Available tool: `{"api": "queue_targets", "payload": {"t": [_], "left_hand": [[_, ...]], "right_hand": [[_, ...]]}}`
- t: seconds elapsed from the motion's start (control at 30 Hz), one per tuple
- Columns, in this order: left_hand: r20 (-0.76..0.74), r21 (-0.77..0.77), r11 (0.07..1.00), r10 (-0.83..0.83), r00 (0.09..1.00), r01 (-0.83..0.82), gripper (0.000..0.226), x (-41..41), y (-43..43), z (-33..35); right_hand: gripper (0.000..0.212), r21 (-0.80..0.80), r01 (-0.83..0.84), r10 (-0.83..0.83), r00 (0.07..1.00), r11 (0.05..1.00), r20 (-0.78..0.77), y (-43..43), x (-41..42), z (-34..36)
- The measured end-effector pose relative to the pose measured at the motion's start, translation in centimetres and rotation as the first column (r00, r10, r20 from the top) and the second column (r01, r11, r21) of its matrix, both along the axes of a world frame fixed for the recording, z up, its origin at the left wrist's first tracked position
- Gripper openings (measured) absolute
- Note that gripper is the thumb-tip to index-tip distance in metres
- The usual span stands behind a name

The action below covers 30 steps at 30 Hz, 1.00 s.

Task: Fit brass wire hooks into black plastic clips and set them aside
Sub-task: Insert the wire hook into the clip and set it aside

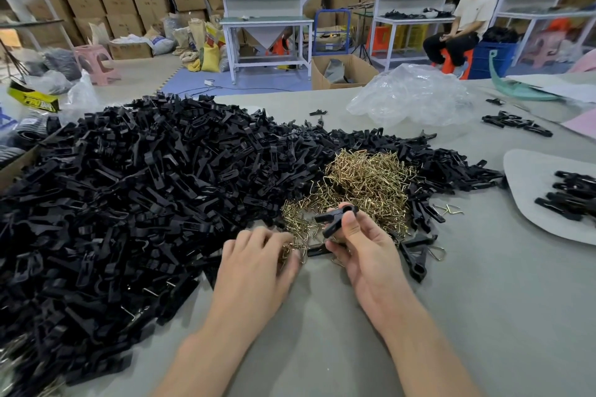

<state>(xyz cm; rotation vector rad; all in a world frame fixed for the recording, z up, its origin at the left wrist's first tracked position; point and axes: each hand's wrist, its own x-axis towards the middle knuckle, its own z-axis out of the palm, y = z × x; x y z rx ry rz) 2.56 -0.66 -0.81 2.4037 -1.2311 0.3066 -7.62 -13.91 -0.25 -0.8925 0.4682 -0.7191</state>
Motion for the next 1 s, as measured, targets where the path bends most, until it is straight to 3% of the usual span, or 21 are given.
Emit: {"api": "queue_targets", "payload": {"t": [0.23, 0.43, 0.57, 0.7, 0.9, 1.0], "left_hand": [[0.097, 0.061, 0.997, -0.050, 0.994, 0.044, 0.018, 0.1, -0.3, -0.2], [-0.023, -0.012, 0.999, -0.053, 0.998, 0.053, 0.023, 0.3, -0.4, -0.6], [-0.048, -0.101, 0.993, -0.067, 0.997, 0.062, 0.013, 0.1, -0.5, -0.3], [-0.116, -0.217, 0.975, -0.062, 0.991, 0.036, 0.009, 0.4, -0.2, -0.3], [-0.152, -0.376, 0.926, -0.095, 0.984, 0.031, 0.017, 0.2, -0.3, -0.4], [-0.300, -0.492, 0.871, -0.174, 0.938, 0.004, 0.015, 0.0, -0.5, 0.1]], "right_hand": [[0.014, -0.057, -0.013, 0.011, 0.999, 0.998, -0.036, 0.2, 0.1, -0.3], [0.013, -0.046, -0.042, 0.041, 0.999, 0.998, -0.021, 0.4, 0.0, -0.1], [0.023, -0.029, -0.086, 0.086, 0.996, 0.996, -0.018, 0.5, -0.1, 0.0], [0.012, -0.023, -0.147, 0.146, 0.988, 0.989, -0.042, 0.9, 0.0, 0.4], [0.021, 0.033, -0.270, 0.268, 0.961, 0.962, 0.065, 1.3, -0.1, 0.4], [0.020, 0.048, -0.313, 0.305, 0.945, 0.949, 0.119, 1.2, -0.2, 0.5]]}}
